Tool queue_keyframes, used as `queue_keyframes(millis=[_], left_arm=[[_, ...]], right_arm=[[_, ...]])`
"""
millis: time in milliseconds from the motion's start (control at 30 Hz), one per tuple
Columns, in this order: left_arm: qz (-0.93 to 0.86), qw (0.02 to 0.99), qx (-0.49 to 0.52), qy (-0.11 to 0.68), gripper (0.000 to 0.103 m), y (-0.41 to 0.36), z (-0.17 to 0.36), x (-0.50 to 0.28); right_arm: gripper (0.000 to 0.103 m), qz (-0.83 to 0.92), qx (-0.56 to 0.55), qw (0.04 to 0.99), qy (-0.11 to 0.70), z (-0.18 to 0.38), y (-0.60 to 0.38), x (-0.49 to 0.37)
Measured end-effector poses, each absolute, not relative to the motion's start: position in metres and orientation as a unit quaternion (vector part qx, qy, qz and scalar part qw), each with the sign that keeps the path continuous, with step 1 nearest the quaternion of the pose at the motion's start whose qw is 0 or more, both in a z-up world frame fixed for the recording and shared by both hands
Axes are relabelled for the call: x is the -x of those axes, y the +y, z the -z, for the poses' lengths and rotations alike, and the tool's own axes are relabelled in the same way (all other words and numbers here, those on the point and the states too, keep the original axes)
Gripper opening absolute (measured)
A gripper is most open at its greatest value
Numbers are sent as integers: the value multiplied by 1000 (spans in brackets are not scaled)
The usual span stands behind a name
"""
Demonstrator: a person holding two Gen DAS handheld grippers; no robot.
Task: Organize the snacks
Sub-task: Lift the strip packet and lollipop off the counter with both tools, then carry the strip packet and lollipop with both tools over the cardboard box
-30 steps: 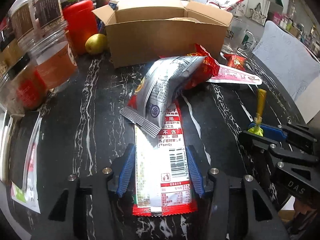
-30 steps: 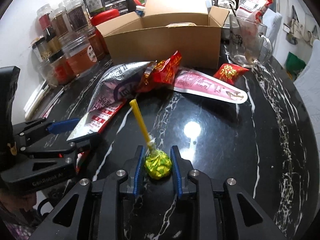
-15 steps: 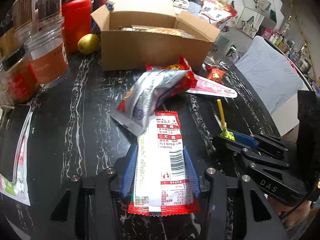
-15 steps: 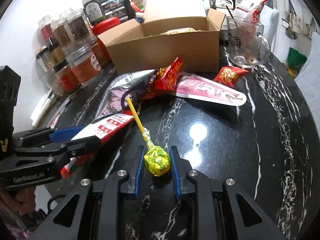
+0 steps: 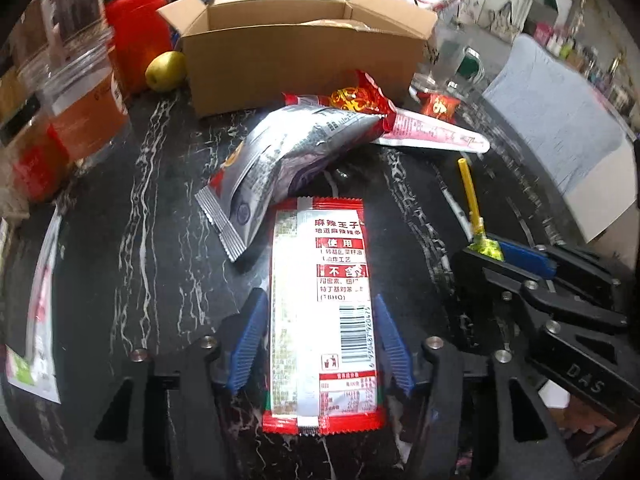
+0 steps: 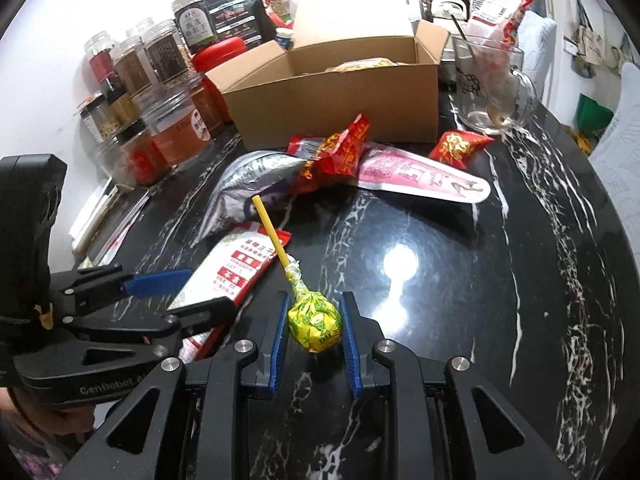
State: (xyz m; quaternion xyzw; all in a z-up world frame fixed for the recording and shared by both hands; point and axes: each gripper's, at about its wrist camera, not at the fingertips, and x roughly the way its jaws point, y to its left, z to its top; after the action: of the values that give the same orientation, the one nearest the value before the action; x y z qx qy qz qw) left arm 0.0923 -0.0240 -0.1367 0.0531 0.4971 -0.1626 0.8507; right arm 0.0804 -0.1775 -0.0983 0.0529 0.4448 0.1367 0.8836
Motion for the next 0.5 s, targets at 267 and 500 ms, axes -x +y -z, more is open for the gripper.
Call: queue_keyframes(millis=[267,500], left_arm=[[162,866,-68,468,46,-34,137,-94],[189,862,-49,468,45,-31,132,-94]], right_arm=[[25,-126,-61,883,448,102,-185,-82],[24,-126,-68,883,447,100,-187,-84]])
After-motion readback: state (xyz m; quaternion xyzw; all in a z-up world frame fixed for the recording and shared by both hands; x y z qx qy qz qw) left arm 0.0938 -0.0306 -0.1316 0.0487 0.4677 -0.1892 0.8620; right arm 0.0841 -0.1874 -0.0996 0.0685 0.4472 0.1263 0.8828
